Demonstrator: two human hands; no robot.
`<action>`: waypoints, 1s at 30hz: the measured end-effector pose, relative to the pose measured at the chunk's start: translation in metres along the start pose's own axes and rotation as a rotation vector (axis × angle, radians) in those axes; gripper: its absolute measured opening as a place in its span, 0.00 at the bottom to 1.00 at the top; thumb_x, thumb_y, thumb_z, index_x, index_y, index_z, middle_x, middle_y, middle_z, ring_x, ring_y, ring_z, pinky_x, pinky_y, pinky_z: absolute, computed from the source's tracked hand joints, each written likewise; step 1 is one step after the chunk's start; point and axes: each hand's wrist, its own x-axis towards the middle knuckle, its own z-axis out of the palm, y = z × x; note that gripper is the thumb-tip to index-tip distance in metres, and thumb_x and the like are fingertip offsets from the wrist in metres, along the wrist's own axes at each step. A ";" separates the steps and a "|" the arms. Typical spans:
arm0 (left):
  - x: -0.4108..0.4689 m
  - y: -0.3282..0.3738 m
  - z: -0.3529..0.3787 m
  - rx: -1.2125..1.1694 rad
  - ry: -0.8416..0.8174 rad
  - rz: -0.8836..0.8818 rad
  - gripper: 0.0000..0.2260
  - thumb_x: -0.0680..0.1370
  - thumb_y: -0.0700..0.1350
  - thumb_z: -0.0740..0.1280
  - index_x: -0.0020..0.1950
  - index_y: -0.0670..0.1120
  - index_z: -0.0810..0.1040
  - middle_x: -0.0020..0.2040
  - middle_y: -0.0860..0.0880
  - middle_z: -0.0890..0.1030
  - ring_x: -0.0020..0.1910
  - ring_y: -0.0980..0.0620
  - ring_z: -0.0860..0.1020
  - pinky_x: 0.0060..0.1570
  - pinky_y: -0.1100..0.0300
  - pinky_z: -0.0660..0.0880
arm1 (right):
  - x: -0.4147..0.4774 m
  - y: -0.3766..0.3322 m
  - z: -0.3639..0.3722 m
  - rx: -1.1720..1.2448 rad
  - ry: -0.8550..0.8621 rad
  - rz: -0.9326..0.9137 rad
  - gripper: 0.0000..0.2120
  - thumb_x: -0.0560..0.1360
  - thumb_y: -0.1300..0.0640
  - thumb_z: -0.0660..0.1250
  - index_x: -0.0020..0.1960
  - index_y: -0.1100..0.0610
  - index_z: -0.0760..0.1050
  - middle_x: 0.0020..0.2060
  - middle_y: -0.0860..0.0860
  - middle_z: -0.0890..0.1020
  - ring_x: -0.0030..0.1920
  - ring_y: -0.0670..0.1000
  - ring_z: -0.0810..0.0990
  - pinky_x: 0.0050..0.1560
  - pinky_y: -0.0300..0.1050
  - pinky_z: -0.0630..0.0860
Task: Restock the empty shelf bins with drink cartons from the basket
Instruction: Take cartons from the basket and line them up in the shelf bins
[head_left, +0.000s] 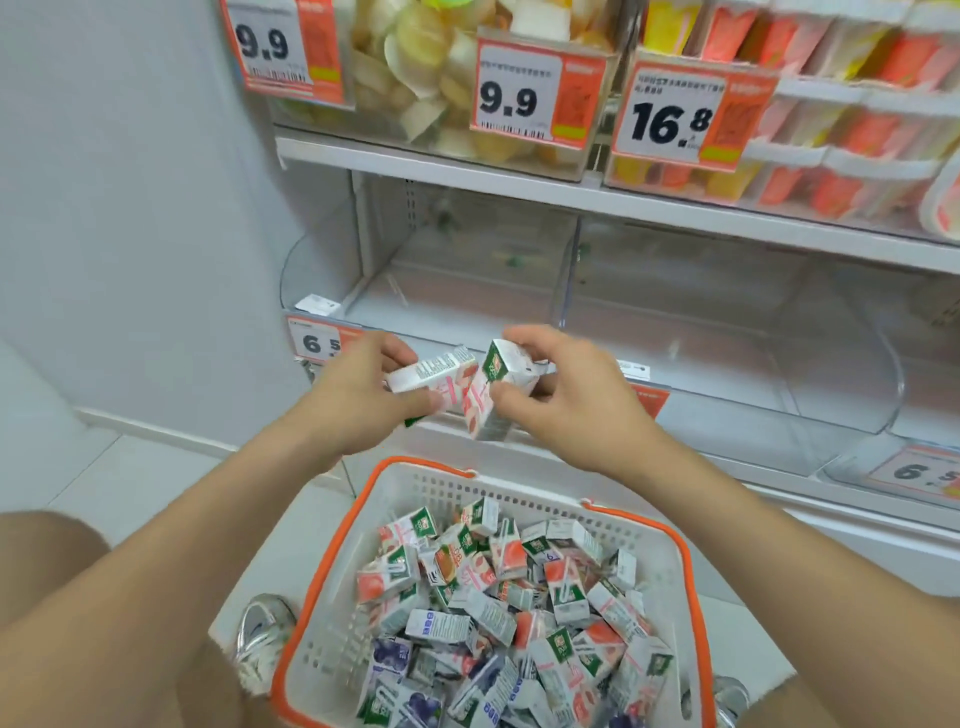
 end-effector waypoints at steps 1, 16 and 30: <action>0.004 0.004 -0.010 -0.020 0.062 0.023 0.23 0.69 0.50 0.84 0.57 0.51 0.77 0.51 0.53 0.80 0.47 0.54 0.80 0.48 0.57 0.78 | 0.003 -0.001 0.005 0.001 0.034 -0.029 0.28 0.74 0.43 0.68 0.73 0.44 0.71 0.56 0.44 0.83 0.47 0.48 0.85 0.51 0.47 0.80; 0.097 0.029 -0.079 0.454 0.165 0.519 0.16 0.75 0.41 0.78 0.60 0.51 0.83 0.55 0.55 0.85 0.57 0.51 0.81 0.60 0.56 0.75 | 0.085 -0.007 0.048 -0.230 0.109 -0.380 0.29 0.80 0.67 0.64 0.80 0.56 0.62 0.71 0.53 0.70 0.63 0.59 0.76 0.61 0.53 0.74; 0.136 -0.014 -0.091 0.829 -0.345 0.154 0.31 0.76 0.30 0.56 0.70 0.59 0.77 0.65 0.53 0.73 0.60 0.47 0.77 0.61 0.47 0.77 | 0.147 -0.019 0.072 -0.307 -0.336 -0.103 0.18 0.85 0.52 0.61 0.73 0.54 0.71 0.50 0.51 0.84 0.55 0.56 0.77 0.49 0.43 0.65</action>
